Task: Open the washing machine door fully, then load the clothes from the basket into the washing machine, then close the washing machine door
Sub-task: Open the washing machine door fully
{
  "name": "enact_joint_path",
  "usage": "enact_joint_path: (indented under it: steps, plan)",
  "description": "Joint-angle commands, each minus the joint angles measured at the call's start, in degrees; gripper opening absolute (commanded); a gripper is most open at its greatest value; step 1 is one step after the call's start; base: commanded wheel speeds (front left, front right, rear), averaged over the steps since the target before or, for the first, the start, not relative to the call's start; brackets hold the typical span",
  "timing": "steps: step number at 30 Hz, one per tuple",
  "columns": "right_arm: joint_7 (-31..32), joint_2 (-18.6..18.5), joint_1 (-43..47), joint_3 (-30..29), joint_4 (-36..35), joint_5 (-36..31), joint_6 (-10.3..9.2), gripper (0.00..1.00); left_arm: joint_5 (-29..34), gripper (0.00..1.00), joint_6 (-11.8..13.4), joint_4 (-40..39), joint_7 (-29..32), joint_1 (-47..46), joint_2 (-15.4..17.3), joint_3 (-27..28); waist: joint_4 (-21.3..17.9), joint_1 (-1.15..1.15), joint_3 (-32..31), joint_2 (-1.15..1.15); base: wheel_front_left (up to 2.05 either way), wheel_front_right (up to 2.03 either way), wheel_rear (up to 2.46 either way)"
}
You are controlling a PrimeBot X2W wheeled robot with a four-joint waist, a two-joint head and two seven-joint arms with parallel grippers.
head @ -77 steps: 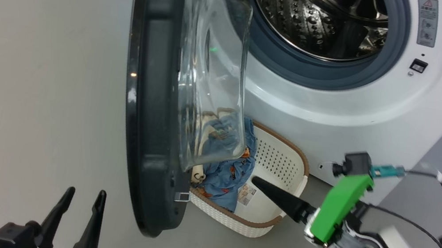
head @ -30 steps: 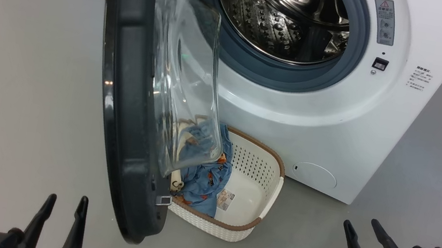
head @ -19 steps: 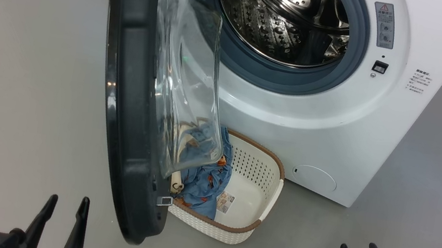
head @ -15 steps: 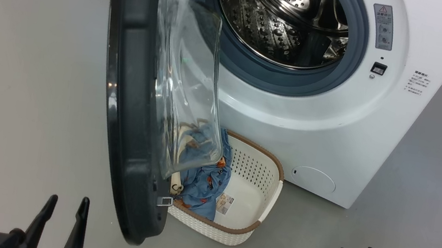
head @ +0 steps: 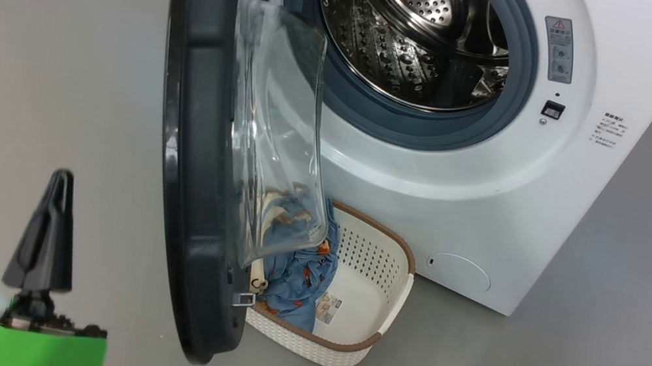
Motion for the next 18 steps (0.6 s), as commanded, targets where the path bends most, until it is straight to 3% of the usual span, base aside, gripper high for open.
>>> enact_joint_path:
  steps: [1,9,13,18]
  plan:
    - [-0.70,-0.85,-0.28,0.84,-1.56,-0.91,0.08,1.00,-0.23,0.00,-0.18,-3.66,-0.51,-1.97,0.42,1.11,-0.06,0.00,-0.04,0.00,0.00,0.00,0.00]
    - [-0.70,-0.96,-0.05,0.68,-1.76,-1.09,0.08,1.00,1.08,0.00,-0.18,-10.66,-0.51,-0.14,0.16,-12.82,-0.40,0.00,-0.22,0.00,0.00,0.00,0.00]
    - [-0.70,-0.88,-0.04,0.50,-1.91,-1.25,0.08,1.00,0.72,0.00,-0.18,-7.24,-0.51,1.37,0.40,-20.21,-0.46,0.00,-0.08,0.00,0.00,0.00,0.00]
    - [-0.70,-0.81,-0.41,0.66,-2.11,-1.51,0.08,1.00,-1.40,0.00,-0.18,1.14,-0.51,1.74,0.44,-24.04,-0.61,0.00,0.24,0.00,0.00,0.00,0.00]
